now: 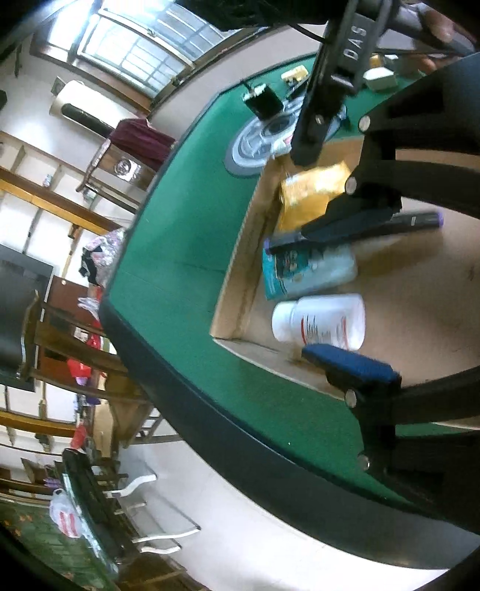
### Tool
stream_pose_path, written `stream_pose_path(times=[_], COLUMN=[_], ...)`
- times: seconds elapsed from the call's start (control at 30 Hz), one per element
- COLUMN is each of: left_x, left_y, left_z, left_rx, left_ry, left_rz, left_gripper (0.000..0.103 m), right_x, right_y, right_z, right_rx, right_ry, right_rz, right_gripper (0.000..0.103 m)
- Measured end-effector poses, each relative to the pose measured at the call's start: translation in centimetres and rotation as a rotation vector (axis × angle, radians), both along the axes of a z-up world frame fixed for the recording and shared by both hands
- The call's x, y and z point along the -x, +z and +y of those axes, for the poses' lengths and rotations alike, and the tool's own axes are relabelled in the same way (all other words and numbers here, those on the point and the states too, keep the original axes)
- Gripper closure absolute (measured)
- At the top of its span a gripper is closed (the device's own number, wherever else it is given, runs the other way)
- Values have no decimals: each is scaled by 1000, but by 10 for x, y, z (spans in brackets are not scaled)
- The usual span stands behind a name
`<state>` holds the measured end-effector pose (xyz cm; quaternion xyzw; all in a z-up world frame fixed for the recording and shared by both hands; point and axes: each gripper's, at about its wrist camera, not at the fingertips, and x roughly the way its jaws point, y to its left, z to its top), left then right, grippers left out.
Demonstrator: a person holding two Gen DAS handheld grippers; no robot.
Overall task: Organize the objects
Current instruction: 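Move both tools back over the table items, then grasp the white square charger with the left tool while the right tool grasps the medicine box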
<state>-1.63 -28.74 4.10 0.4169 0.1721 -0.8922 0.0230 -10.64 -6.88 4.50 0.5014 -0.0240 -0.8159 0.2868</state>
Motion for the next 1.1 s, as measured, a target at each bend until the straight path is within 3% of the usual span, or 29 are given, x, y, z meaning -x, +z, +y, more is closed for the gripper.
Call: stream_pose_path(times=[0.07, 0.17, 0.23, 0.3, 0.33, 0.43, 0.57, 0.67, 0.8, 0.9, 1.1], left_x=[-8, -21, -30, -37, -39, -41, -35, -34, -36, -34, -22], left_y=[10, 27, 39, 48, 52, 58, 49, 36, 21, 10, -7], left_z=[6, 21, 34, 52, 63, 101, 153, 193, 241, 269, 318], left_rx=[-10, -25, -37, -60, -79, -104, -97, -79, 6, 39, 212], left_ry=[-10, -48, -89, -154, -193, -301, -415, -503, -558, -570, -622], left_rz=[19, 57, 91, 125, 141, 152, 88, 30, 0, -18, 37], left_gripper=[49, 49, 44, 41, 41, 37, 36, 36, 36, 36, 36], right_x=[-8, -23, -37, -54, -60, -61, -67, -78, -87, -93, -101], right_y=[14, 36, 54, 68, 71, 64, 40, 22, 8, 2, 0], right_z=[19, 58, 89, 121, 138, 200, 278, 309, 334, 351, 371], right_rx=[-19, -84, -149, -184, -189, -245, -90, -59, -26, 6, 68], right_ry=[-21, -69, -124, -170, -192, -361, -490, -537, -573, -607, -637], right_rz=[39, 121, 209, 324, 354, 286, 150, 119, 119, 174, 253], right_gripper=[69, 56, 45, 19, 17, 17, 17, 17, 17, 17, 17])
